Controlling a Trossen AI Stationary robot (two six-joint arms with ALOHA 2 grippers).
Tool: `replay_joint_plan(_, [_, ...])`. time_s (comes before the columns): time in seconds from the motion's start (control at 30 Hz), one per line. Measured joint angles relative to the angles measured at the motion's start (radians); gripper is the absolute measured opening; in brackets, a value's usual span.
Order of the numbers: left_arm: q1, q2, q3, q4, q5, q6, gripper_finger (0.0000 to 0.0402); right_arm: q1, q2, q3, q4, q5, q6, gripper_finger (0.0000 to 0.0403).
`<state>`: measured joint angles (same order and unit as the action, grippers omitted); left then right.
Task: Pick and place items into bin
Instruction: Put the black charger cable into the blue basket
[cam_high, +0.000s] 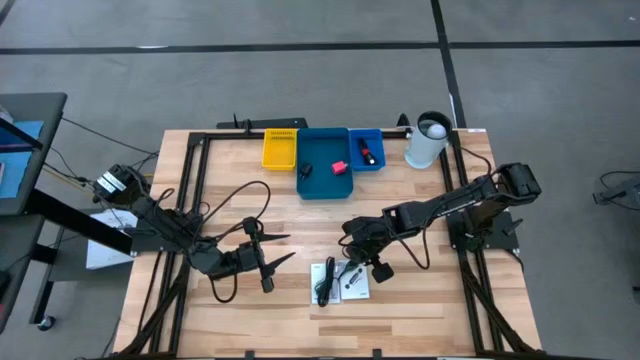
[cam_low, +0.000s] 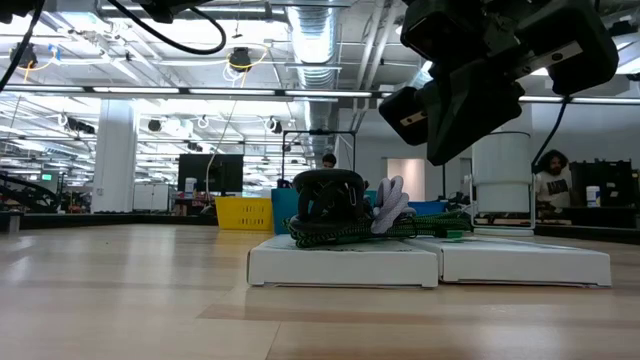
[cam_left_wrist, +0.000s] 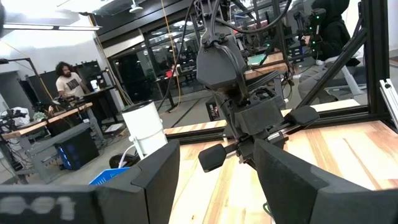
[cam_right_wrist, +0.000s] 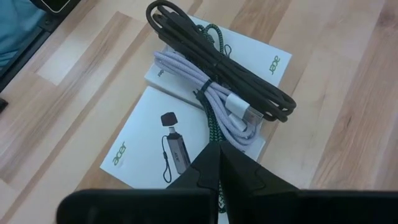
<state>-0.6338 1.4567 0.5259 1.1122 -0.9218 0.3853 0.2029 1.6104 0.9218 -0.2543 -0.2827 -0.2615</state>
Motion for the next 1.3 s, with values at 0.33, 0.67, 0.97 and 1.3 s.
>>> replay_joint_plan(0.33, [0.0,0.0,0.0,0.001,0.066,-0.038,0.0197,0.049,0.0,0.0,0.007,0.086,0.0,0.0047])
replay_joint_plan(0.67, [0.001,0.0,0.0,0.072,0.21,-0.079,0.0197,0.05,-0.034,-0.002,-0.105,0.109,-0.004,0.0078])
replay_joint_plan(0.97, [0.049,0.0,0.0,0.069,0.192,-0.154,0.0197,0.051,-0.048,-0.001,-0.278,0.131,-0.053,0.0077])
replay_joint_plan(1.3, [0.22,0.001,0.244,-0.665,0.436,-0.326,0.0197,0.008,-0.048,-0.001,-0.49,0.132,0.059,0.0077])
